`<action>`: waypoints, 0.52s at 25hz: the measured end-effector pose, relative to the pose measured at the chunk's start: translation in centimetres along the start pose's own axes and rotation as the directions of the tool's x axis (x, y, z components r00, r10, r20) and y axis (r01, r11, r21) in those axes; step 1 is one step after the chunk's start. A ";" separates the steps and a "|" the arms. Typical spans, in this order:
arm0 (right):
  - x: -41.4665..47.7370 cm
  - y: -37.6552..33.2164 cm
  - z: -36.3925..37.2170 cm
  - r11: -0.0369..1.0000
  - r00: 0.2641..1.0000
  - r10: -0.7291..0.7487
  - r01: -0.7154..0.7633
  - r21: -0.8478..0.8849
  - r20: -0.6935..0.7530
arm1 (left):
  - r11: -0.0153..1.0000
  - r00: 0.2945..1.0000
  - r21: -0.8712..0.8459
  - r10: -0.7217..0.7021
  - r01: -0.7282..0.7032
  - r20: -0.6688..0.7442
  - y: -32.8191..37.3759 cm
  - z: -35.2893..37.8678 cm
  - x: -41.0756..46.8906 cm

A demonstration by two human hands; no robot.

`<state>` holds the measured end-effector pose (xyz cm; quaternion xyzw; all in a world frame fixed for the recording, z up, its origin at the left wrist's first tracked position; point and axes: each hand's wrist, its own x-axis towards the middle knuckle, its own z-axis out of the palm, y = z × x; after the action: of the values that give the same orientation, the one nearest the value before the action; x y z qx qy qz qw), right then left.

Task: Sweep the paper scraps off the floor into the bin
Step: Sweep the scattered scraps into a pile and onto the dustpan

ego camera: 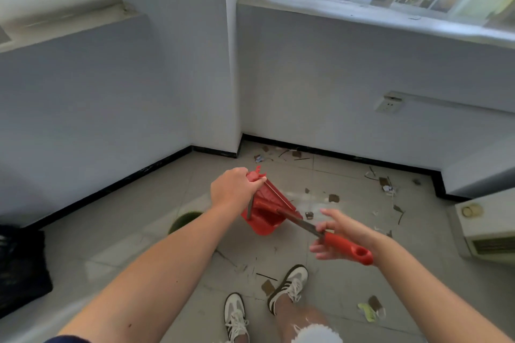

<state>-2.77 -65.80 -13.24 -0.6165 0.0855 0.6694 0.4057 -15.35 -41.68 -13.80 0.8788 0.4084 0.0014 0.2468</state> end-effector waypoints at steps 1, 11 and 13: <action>0.4 0.5 0.0 0.997 0.997 0.067 -0.068 -0.022 -0.040 | 1.000 1.000 0.018 0.012 -0.012 0.007 0.2 0.6 -0.4; -1.0 -7.8 -6.6 0.992 0.991 0.125 -0.123 0.037 -0.039 | 0.956 0.992 0.267 0.110 -0.124 0.066 3.9 5.0 0.8; 0.4 -9.8 -8.4 0.998 0.993 0.050 -0.054 -0.041 -0.104 | 0.942 0.987 0.295 0.146 -0.160 0.067 5.3 6.5 1.3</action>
<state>9.93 -64.33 -11.73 -0.6566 0.1076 0.6487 0.3694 -9.30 -46.44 -17.49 0.9349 0.3288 -0.0607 0.1192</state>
